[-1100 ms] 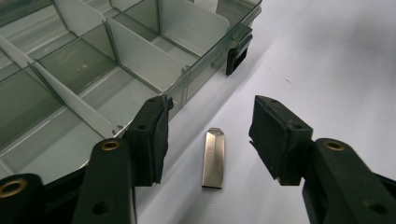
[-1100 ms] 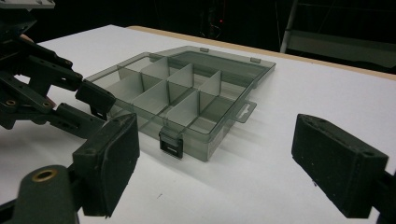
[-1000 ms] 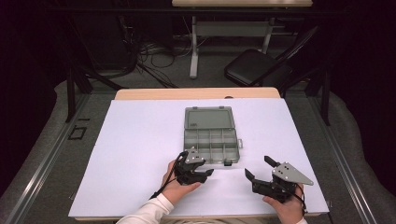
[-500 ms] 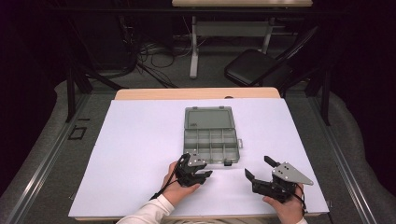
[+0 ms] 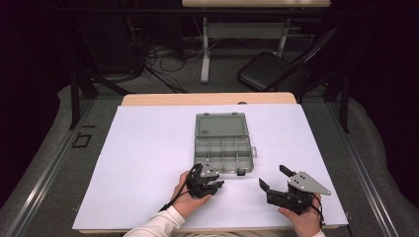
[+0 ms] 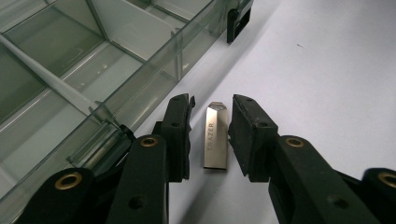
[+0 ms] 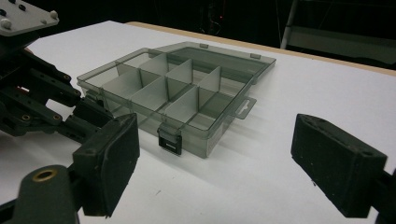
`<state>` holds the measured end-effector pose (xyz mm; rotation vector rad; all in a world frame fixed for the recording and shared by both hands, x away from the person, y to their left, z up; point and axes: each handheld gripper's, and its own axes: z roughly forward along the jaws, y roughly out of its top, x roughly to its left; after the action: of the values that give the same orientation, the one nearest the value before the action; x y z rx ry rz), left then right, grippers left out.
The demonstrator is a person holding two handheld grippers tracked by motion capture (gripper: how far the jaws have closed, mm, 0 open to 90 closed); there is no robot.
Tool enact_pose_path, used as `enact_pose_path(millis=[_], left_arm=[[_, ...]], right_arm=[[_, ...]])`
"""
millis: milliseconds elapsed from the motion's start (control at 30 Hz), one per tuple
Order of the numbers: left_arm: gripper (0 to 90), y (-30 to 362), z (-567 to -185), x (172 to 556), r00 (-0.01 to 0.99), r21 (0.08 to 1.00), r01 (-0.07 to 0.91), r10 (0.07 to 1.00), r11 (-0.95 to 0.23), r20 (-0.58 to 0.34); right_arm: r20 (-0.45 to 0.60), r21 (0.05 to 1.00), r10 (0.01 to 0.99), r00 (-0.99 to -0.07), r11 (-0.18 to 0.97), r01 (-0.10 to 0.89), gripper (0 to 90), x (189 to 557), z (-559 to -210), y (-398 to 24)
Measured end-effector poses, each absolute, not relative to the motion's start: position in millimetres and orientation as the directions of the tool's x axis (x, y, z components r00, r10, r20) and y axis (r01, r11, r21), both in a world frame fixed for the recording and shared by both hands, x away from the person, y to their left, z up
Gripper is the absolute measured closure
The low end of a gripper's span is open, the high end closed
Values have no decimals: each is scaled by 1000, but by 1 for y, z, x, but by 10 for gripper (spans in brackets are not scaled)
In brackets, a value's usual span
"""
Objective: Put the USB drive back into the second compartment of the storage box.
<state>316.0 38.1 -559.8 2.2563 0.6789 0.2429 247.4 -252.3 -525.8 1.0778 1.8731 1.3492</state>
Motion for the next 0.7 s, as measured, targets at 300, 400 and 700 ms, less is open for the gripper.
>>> enact_pose_path(millis=[300,400,700], left_arm=[[716,36,-561,315,845,710,374,534,-597,4],[733,36,-561,314,850,707,368,527,-603,7],[762,36,-562,314,855,709,366,518,-603,-1]], right_arm=[[-1,948,864,-504,161,273,152,248,-526,-252],[1,948,864,-503,159,275,152,247,-526,-252],[0,949,863,-505,160,273,152,248,-526,-252]])
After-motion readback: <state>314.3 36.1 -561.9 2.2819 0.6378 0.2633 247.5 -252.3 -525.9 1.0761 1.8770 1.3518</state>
